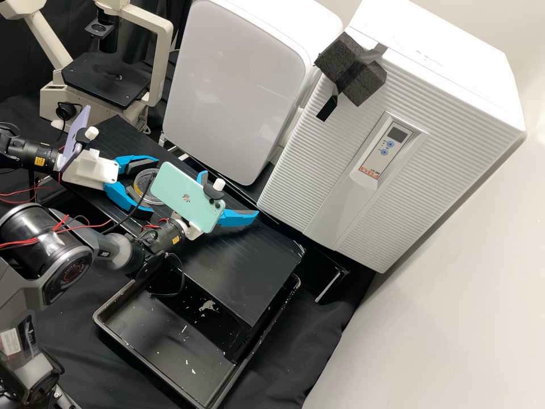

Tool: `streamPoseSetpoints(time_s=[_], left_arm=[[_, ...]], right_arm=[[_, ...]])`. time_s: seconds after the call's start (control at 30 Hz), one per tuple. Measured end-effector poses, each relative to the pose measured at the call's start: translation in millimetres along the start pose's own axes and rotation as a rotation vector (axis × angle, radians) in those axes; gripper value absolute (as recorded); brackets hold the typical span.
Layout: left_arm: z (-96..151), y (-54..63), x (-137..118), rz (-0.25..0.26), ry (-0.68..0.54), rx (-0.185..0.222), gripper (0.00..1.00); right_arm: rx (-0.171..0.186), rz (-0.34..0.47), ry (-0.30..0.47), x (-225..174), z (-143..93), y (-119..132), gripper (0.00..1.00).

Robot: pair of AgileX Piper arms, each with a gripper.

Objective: Place the petri dish on the microscope

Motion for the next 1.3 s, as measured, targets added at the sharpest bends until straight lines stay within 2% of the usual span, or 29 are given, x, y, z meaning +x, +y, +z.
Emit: streamPoseSetpoints(time_s=[0.17,0.4,0.63,0.67,1.3], left_arm=[[-2.3,-10.0,0.6,-0.002,-0.002,-0.005,1.00],[-3.4,-18.8,1.0,0.030,-0.018,-0.005,1.00],[-3.1,-19.1,1.1,0.036,-0.018,-0.006,1.00],[-3.1,-19.1,1.1,0.036,-0.018,-0.006,0.00],[-3.6,-19.7,-0.5,0.051,-0.014,-0.009,0.00]], right_arm=[[0.000,0.000,0.000,0.0,0.0,0.0,1.00],[0.000,0.000,0.000,0.0,0.0,0.0,1.00],[0.000,0.000,0.000,0.0,0.0,0.0,1.00],[0.000,0.000,0.000,0.0,0.0,0.0,1.00],[0.000,0.000,0.000,0.0,0.0,0.0,1.00]])
